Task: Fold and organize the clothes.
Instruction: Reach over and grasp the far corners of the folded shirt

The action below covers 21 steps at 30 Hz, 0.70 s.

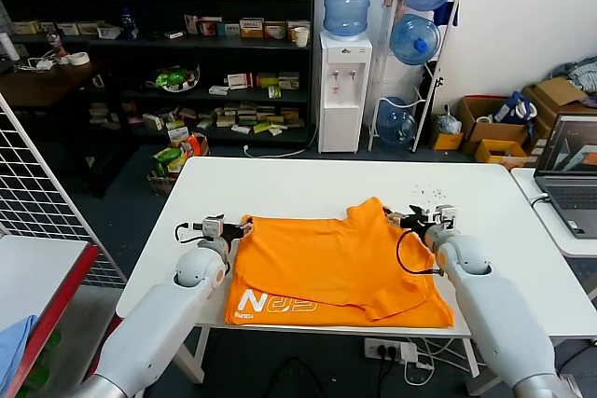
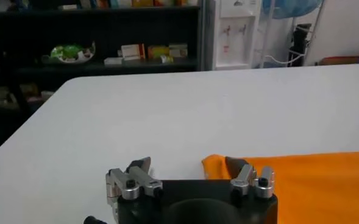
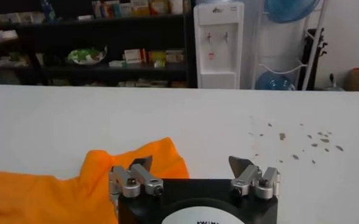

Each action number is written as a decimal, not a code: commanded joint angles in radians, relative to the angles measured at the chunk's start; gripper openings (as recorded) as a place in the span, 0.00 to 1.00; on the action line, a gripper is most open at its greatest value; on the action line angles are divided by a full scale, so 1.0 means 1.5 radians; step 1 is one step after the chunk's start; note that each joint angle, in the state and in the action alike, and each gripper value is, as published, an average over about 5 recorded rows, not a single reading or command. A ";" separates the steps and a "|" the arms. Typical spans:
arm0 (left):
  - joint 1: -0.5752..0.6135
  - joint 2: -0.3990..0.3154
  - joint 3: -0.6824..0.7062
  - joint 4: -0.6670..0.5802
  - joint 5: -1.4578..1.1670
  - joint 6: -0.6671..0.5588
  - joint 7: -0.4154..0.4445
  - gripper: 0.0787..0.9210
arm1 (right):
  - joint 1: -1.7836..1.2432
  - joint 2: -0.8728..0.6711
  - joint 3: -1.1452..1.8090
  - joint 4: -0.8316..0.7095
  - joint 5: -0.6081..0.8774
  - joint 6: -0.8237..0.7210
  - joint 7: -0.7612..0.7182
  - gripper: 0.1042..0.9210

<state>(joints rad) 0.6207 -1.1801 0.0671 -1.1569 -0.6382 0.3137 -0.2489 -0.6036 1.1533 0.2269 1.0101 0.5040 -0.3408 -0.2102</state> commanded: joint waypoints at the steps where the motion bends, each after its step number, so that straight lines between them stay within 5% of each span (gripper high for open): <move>1: -0.009 -0.009 0.011 0.034 -0.014 0.024 0.006 0.88 | 0.048 0.041 -0.017 -0.107 -0.034 0.013 -0.030 0.77; 13: 0.030 0.019 0.008 -0.023 -0.033 0.020 0.011 0.52 | 0.036 0.046 -0.012 -0.099 -0.051 0.035 -0.041 0.34; 21: 0.054 0.041 0.000 -0.094 -0.009 -0.038 0.021 0.25 | -0.038 0.000 -0.018 0.079 0.009 0.042 0.013 0.07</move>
<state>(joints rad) 0.6673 -1.1474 0.0698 -1.1963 -0.6767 0.3244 -0.2330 -0.5863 1.1926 0.2048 0.9375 0.4670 -0.2929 -0.2427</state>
